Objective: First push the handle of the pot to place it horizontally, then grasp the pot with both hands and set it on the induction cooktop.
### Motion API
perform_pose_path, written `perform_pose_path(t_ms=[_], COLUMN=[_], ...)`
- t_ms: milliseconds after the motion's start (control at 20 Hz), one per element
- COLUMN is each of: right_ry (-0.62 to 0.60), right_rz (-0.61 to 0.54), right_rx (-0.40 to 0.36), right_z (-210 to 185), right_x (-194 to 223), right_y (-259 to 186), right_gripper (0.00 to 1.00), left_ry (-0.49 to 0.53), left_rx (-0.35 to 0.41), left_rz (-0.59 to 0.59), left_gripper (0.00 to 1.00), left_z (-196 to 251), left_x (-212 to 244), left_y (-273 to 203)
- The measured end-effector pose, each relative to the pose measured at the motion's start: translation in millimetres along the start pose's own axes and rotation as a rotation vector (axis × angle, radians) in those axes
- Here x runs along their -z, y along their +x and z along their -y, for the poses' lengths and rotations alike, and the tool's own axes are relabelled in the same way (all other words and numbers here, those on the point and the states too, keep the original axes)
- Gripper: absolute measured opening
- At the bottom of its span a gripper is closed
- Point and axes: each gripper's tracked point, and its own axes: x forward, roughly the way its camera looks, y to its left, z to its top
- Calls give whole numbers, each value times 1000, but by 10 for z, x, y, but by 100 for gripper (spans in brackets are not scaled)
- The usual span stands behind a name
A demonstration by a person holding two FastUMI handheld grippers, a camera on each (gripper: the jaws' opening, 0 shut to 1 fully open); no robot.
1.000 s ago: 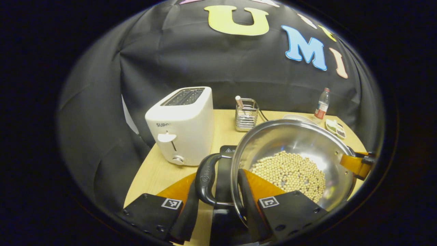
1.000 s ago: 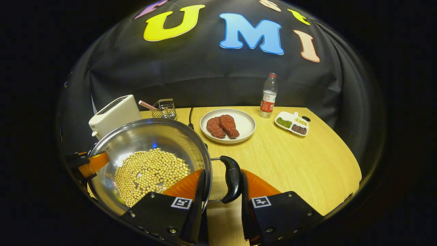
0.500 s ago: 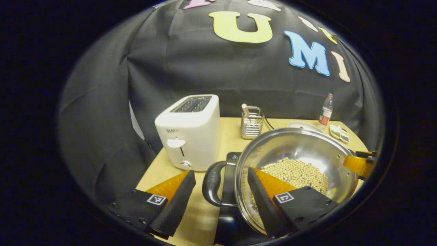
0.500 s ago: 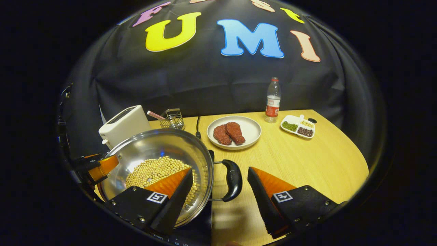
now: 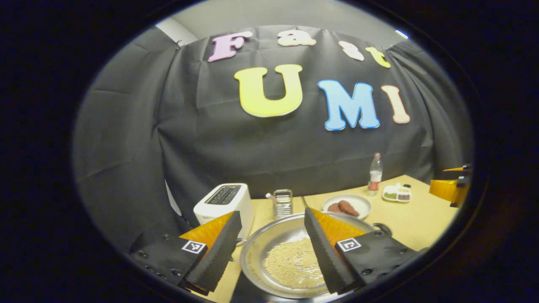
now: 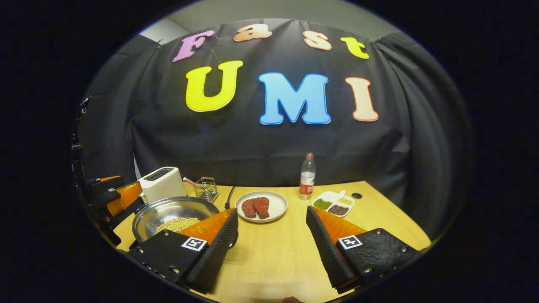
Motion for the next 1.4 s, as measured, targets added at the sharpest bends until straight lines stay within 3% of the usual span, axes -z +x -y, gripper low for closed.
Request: perform_pose_path(t_ms=[100,350,600,700,800,1100,1400], right_ry=[-28,-57,-50,-40,-42,-45,-12], right_rz=[66,141,223,259,292,402,391], right_rx=[3,16,1,1,25,31,22], right_z=[329,1144,1632,1722,1829,1797,1639], right_x=[-196,-367,-591,-684,-759,-1021,-1026], right_y=[-302,-930,-1379,-1515,-1628,-1852,-1912], right_gripper=[98,96,96,96,96,96,93], left_ry=[-39,-111,-136,-124,-112,-61,-68], left_rx=[22,58,73,83,101,148,146], left_rz=[23,92,132,150,165,237,288], left_gripper=[94,97,99,94,99,97,99], left_z=[390,1298,1898,2008,2087,2199,2096], left_x=[-168,-562,-795,-908,-1006,-1302,-1445], left_y=[-263,-923,-1434,-1545,-1644,-1924,-2168])
